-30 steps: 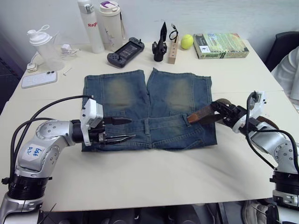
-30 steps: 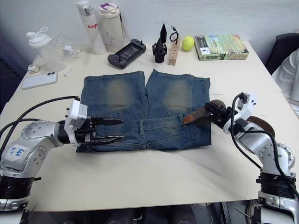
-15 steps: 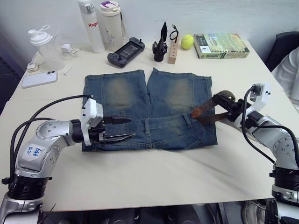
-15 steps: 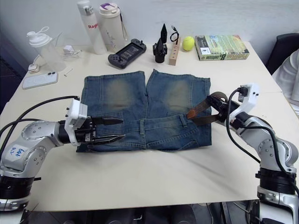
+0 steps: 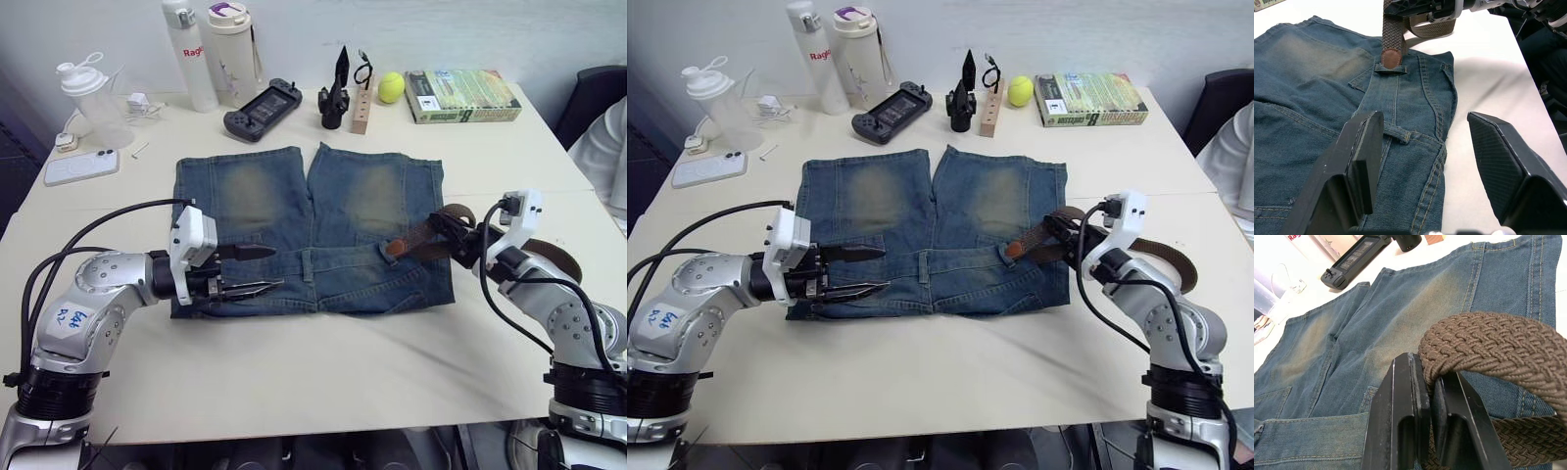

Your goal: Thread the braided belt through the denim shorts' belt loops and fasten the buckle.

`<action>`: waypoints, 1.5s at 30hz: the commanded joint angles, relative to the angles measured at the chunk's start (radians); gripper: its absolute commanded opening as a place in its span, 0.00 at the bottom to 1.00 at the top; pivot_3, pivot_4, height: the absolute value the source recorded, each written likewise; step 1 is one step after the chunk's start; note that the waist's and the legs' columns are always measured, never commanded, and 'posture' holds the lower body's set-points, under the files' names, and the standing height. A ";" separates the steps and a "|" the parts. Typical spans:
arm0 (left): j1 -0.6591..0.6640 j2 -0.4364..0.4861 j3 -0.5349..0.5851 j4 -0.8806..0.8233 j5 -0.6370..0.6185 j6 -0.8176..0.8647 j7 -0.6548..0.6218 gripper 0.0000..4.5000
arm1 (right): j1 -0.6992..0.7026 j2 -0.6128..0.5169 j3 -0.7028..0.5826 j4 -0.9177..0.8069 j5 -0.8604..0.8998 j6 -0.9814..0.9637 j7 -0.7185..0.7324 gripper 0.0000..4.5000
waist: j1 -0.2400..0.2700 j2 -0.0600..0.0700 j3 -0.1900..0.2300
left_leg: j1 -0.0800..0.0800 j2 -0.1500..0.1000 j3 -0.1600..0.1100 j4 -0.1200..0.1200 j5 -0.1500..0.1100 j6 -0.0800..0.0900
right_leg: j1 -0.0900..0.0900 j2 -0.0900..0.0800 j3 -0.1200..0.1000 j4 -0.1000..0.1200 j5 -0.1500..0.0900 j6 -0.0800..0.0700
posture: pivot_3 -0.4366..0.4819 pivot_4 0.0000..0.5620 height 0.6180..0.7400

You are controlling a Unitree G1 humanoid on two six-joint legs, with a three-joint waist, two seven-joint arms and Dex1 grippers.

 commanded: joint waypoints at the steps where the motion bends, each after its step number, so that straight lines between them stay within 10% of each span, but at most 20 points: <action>1: -0.009 0.002 0.020 -0.025 -0.002 -0.003 0.003 0.67 | 0.006 0.022 -0.040 -0.015 0.066 0.065 -0.001 0.00 | 0.000 0.000 0.000 | 0.000 0.000 0.000 0.000 0.000 0.000 | 0.000 0.000 0.000 0.000 0.000 0.000 | 0.48 0.27 0.87; 22: -0.107 -0.043 -0.056 0.043 0.068 -0.061 -0.040 0.67 | -0.066 0.176 -0.134 0.161 0.263 0.290 -0.171 0.00 | 0.000 0.000 0.000 | 0.000 0.000 0.000 0.000 0.000 0.000 | 0.000 0.001 0.000 0.001 0.000 0.000 | 0.48 0.27 0.87; 33: -0.318 -0.205 -0.301 0.330 0.416 -0.550 -0.093 0.67 | -0.064 0.250 -0.250 0.329 0.583 0.360 -0.508 0.00 | 0.006 -0.002 -0.002 | 0.000 0.000 -0.001 0.000 0.000 0.000 | 0.001 0.001 -0.001 0.000 0.000 0.000 | 0.48 0.27 0.87; 45: -0.427 -0.406 -0.467 0.734 0.861 -1.076 0.272 0.67 | -0.004 0.319 -0.241 0.266 0.826 0.234 -0.700 0.00 | 0.000 -0.003 -0.002 | 0.000 0.000 -0.001 0.000 0.000 0.000 | 0.002 0.001 -0.003 0.000 0.000 0.000 | 0.48 0.27 0.87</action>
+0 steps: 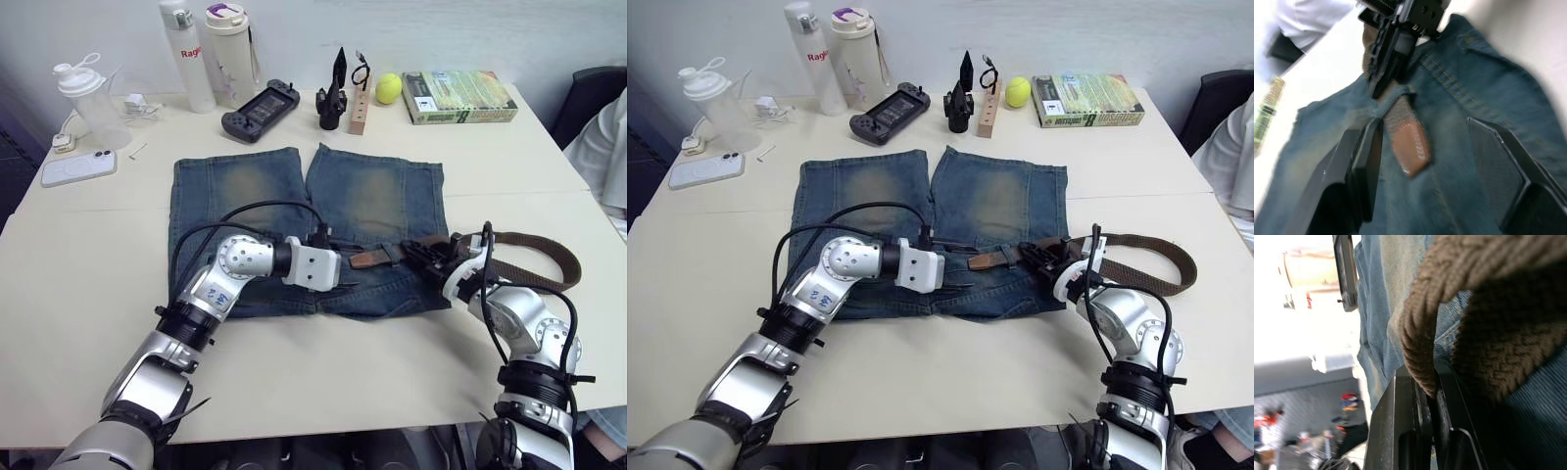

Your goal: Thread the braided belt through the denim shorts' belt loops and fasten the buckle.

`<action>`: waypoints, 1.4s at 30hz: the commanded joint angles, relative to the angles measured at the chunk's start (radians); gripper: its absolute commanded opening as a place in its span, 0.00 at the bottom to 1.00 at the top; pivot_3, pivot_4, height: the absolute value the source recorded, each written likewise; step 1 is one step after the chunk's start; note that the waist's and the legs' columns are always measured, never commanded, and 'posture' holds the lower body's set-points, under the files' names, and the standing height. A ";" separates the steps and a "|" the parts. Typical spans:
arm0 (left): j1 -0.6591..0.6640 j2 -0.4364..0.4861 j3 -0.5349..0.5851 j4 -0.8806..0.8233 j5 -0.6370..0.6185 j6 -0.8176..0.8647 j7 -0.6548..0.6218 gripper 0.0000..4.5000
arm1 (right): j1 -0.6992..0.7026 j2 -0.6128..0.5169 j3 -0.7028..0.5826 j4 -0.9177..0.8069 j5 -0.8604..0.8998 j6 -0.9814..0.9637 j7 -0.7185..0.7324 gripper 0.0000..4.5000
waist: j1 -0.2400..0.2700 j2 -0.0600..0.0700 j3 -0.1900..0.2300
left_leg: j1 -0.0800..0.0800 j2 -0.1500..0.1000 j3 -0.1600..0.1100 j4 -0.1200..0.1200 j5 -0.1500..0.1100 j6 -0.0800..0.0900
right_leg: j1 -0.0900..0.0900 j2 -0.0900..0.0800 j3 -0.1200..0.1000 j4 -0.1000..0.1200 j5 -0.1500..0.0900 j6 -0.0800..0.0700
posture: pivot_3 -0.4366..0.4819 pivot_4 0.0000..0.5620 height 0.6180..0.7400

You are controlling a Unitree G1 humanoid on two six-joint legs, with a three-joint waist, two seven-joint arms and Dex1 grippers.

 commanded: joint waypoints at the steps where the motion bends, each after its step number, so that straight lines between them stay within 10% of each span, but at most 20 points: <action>1: -0.021 -0.039 -0.020 0.129 0.159 -0.154 0.195 0.67 | 0.060 0.026 0.032 -0.070 0.074 -0.054 -0.064 0.00 | 0.000 0.000 0.000 | 0.000 0.000 0.000 0.000 0.000 0.000 | 0.000 0.000 0.000 0.000 0.000 0.000 | 0.48 0.27 0.87; 18: -0.065 -0.114 -0.035 0.300 0.303 -0.172 0.424 0.67 | 0.108 0.025 0.115 -0.175 0.106 -0.156 -0.062 0.00 | 0.001 0.001 -0.001 | 0.000 0.000 -0.001 0.001 0.000 0.001 | 0.000 -0.002 0.001 0.001 0.000 0.000 | 0.48 0.27 0.87; 27: -0.031 -0.064 -0.059 0.209 0.295 -0.257 0.356 0.01 | 0.117 0.004 0.144 -0.180 0.107 -0.187 -0.055 0.00 | -0.003 0.001 -0.001 | 0.000 0.000 0.000 -0.001 0.000 0.001 | -0.001 -0.002 0.001 0.001 0.000 0.000 | 0.48 0.27 0.87; 37: -0.073 -0.068 -0.077 0.077 0.301 -0.141 0.238 0.01 | 0.136 -0.057 0.178 -0.231 0.076 -0.193 -0.022 0.00 | -0.001 0.001 -0.001 | -0.001 0.000 0.002 -0.001 0.000 0.001 | -0.002 -0.001 0.000 0.001 0.000 0.000 | 0.48 0.27 0.87; 42: -0.117 -0.097 -0.101 0.098 0.313 -0.099 0.201 0.00 | 0.164 -0.081 0.168 -0.326 0.062 -0.219 0.000 0.30 | 0.005 0.001 -0.001 | -0.002 0.000 0.002 0.000 0.000 0.001 | -0.003 -0.001 0.000 0.001 0.000 0.000 | 0.48 0.27 0.87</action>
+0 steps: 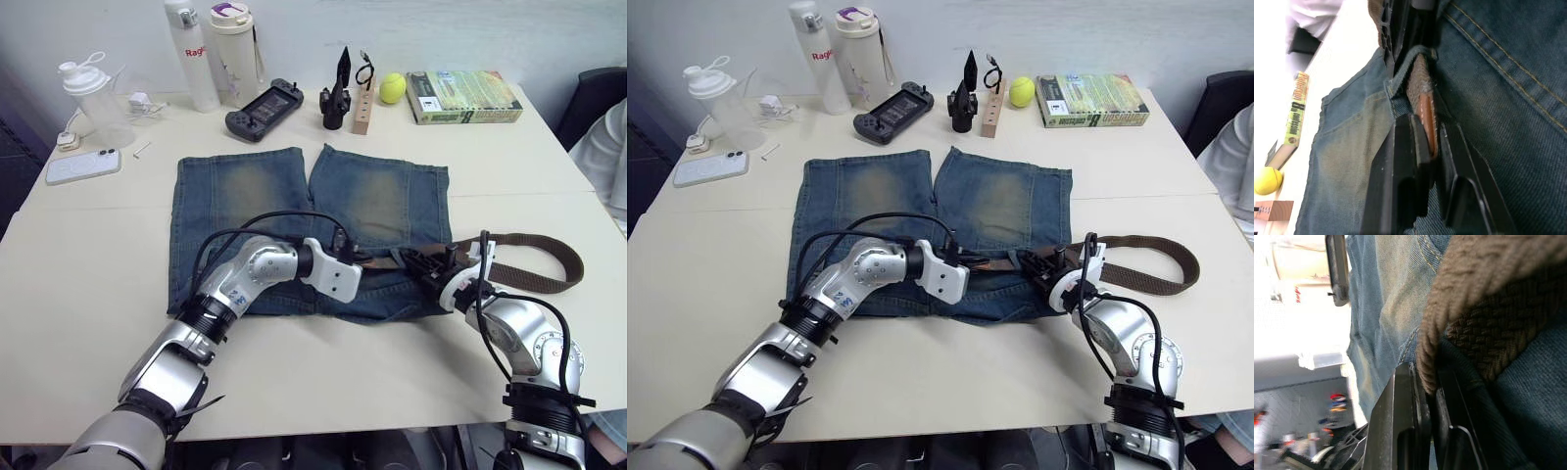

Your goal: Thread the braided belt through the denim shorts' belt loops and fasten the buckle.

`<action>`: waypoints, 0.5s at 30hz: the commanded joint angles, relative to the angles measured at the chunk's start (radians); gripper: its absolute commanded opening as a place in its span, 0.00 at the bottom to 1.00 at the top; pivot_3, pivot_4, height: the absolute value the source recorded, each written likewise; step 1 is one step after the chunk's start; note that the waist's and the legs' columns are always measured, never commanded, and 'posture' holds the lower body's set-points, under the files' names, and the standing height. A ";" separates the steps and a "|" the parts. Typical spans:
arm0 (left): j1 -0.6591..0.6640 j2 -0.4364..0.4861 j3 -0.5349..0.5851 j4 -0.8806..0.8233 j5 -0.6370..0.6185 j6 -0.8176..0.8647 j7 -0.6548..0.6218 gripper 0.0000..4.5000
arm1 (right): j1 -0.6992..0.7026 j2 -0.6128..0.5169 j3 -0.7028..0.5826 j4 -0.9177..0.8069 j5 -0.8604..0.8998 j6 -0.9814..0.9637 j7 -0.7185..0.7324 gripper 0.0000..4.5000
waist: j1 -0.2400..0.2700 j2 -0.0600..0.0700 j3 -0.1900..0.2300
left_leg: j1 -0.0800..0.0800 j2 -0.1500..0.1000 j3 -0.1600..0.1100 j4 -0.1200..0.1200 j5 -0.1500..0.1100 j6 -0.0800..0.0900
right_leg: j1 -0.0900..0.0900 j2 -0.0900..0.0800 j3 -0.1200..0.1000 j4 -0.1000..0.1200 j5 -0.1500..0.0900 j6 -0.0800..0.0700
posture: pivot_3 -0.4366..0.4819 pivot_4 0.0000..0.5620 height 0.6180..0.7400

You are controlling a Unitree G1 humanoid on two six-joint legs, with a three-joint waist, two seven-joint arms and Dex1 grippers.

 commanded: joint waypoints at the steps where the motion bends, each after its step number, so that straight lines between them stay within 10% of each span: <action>1: -0.039 -0.031 -0.024 -0.012 0.008 0.019 -0.018 0.00 | 0.031 -0.027 -0.024 -0.139 0.019 -0.036 0.022 0.39 | 0.001 0.000 0.000 | 0.000 0.000 0.000 0.000 0.000 0.000 | 0.000 0.000 0.000 0.000 0.000 0.000 | 0.48 0.27 0.87; 4: -0.046 -0.047 -0.014 -0.014 0.003 0.045 -0.007 0.00 | 0.086 -0.109 -0.046 -0.235 0.014 -0.005 0.064 0.58 | 0.003 0.000 0.000 | 0.000 0.000 0.000 0.000 0.000 0.000 | 0.000 0.000 0.000 0.000 0.000 0.000 | 0.48 0.27 0.87; 15: -0.083 -0.014 -0.009 -0.035 -0.001 0.040 -0.051 0.00 | 0.365 -0.396 0.056 -0.640 -0.396 0.038 0.438 0.58 | 0.023 0.001 0.001 | -0.001 0.000 -0.001 0.002 0.000 0.002 | 0.000 0.000 -0.001 0.000 0.000 0.001 | 0.48 0.27 0.87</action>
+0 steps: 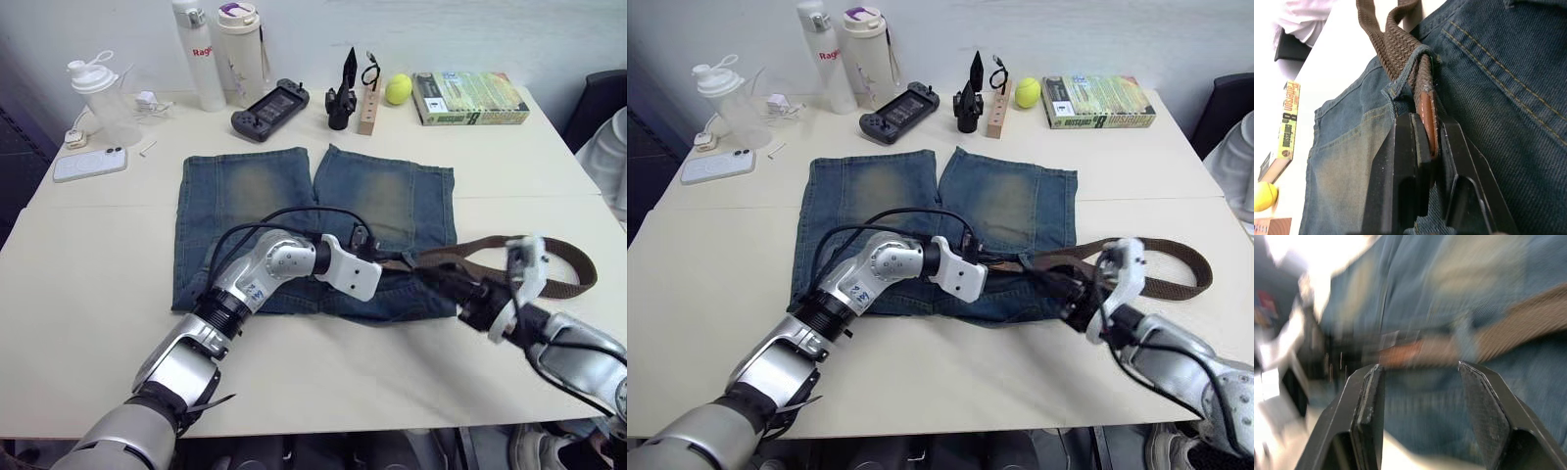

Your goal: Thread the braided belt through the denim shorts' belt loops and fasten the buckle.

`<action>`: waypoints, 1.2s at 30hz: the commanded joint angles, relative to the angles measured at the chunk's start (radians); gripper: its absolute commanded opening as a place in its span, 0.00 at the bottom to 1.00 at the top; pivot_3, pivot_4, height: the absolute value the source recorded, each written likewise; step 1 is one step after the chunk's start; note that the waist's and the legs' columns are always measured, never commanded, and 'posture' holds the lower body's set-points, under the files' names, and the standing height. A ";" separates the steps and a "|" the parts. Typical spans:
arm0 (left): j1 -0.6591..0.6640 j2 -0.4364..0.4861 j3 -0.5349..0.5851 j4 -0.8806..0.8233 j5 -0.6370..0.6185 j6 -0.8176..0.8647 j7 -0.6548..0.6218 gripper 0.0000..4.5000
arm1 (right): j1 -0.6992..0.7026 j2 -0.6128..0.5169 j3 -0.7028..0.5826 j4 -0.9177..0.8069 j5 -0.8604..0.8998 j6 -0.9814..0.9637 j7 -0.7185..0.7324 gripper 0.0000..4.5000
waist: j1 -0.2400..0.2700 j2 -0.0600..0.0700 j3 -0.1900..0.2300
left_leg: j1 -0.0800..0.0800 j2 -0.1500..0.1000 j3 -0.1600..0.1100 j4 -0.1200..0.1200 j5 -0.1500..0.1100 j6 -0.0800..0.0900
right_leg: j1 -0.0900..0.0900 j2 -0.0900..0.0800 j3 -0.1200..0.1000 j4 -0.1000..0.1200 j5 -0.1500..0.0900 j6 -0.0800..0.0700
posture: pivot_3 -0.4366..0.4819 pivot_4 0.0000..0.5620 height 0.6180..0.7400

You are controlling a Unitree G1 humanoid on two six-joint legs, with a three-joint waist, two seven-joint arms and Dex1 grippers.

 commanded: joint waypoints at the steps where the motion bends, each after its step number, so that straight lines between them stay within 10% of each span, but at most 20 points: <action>1: -0.044 0.040 0.016 -0.024 -0.005 -0.040 -0.010 0.00 | 0.043 -0.009 0.040 -0.070 -0.163 -0.056 0.082 0.58 | 0.001 0.000 0.000 | 0.000 0.000 0.000 0.000 0.000 0.000 | 0.000 0.000 0.000 0.000 0.000 0.000 | 0.48 0.27 0.87; 14: -0.053 0.087 0.040 -0.021 -0.055 -0.068 -0.022 0.00 | 0.147 -0.085 0.214 -0.131 -0.696 -0.190 0.245 0.58 | 0.000 0.000 0.000 | 0.000 -0.001 -0.001 0.002 0.000 0.000 | 0.001 0.000 -0.006 0.000 0.000 0.001 | 0.48 0.27 0.87; 23: -0.064 0.085 0.039 -0.005 -0.066 -0.063 -0.028 0.00 | 0.135 -0.370 0.479 -0.146 -1.303 -0.500 0.524 0.58 | 0.001 0.000 0.000 | 0.000 0.000 -0.001 0.004 0.000 0.000 | 0.002 0.001 -0.007 0.000 0.000 0.001 | 0.48 0.27 0.87; 32: -0.059 0.086 0.044 -0.034 -0.081 -0.040 -0.041 0.00 | 0.027 -0.348 0.593 -0.012 -1.601 -0.476 0.520 0.58 | 0.002 -0.001 0.000 | 0.002 -0.001 -0.007 0.009 0.000 0.000 | 0.009 0.001 -0.012 -0.001 0.000 0.001 | 0.48 0.27 0.87; 36: -0.054 0.091 0.042 -0.051 -0.093 -0.028 -0.063 0.00 | 0.037 -0.305 0.579 0.004 -1.624 -0.445 0.533 0.31 | 0.004 -0.001 0.000 | 0.002 -0.001 -0.009 0.010 0.000 0.000 | 0.011 0.000 -0.014 -0.001 0.001 0.001 | 0.48 0.27 0.87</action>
